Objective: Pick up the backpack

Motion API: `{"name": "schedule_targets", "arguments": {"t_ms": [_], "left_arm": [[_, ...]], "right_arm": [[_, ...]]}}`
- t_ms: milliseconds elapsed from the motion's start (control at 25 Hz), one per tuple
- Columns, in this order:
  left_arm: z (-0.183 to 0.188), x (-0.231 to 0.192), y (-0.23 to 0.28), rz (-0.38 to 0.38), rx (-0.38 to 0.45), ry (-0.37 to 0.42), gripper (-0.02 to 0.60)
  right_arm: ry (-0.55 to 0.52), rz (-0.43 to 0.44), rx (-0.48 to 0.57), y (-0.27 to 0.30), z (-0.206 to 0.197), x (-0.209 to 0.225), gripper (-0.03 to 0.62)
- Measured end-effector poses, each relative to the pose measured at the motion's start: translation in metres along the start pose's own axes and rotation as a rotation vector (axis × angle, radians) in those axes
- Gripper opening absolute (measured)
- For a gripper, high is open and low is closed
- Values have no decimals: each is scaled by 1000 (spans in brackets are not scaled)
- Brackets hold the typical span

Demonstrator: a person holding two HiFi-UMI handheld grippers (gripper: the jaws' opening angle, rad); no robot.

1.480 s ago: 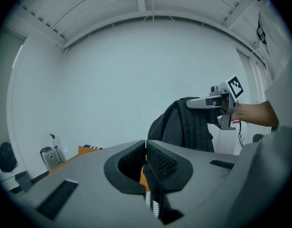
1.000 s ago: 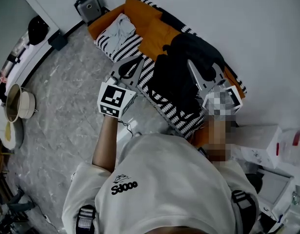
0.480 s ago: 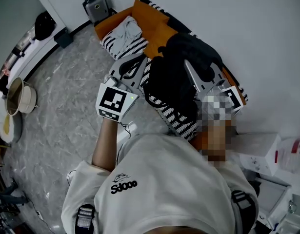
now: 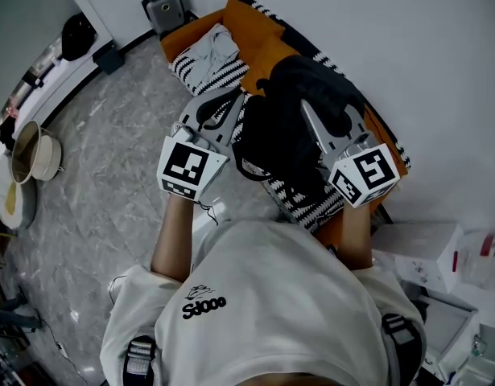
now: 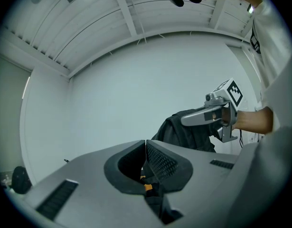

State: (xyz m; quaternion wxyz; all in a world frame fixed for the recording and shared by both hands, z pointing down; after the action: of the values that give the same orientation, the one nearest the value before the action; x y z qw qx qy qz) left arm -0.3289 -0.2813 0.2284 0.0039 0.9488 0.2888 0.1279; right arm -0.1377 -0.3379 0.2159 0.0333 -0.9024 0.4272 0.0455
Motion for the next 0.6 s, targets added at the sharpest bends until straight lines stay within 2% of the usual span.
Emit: {"name": "schedule_targets", "arguments": {"t_ms": [600], "left_arm": [[-4,7,-7,-12,-8,-18,25]], "right_arm": [[-9,-2,-10,-7,2,-8,64]]}}
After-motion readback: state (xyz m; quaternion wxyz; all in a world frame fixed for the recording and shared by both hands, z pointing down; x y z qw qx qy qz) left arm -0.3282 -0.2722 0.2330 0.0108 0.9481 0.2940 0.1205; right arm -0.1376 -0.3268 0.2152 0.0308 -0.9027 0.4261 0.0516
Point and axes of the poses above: the fingertips, and each gripper's own axes: y forward along the fingers, x to its right, z out of its top, the point moved 7 cm from there along -y, backward along the fingers, and after that the axes turned 13 degrees about -z, right-handed, at the moved point
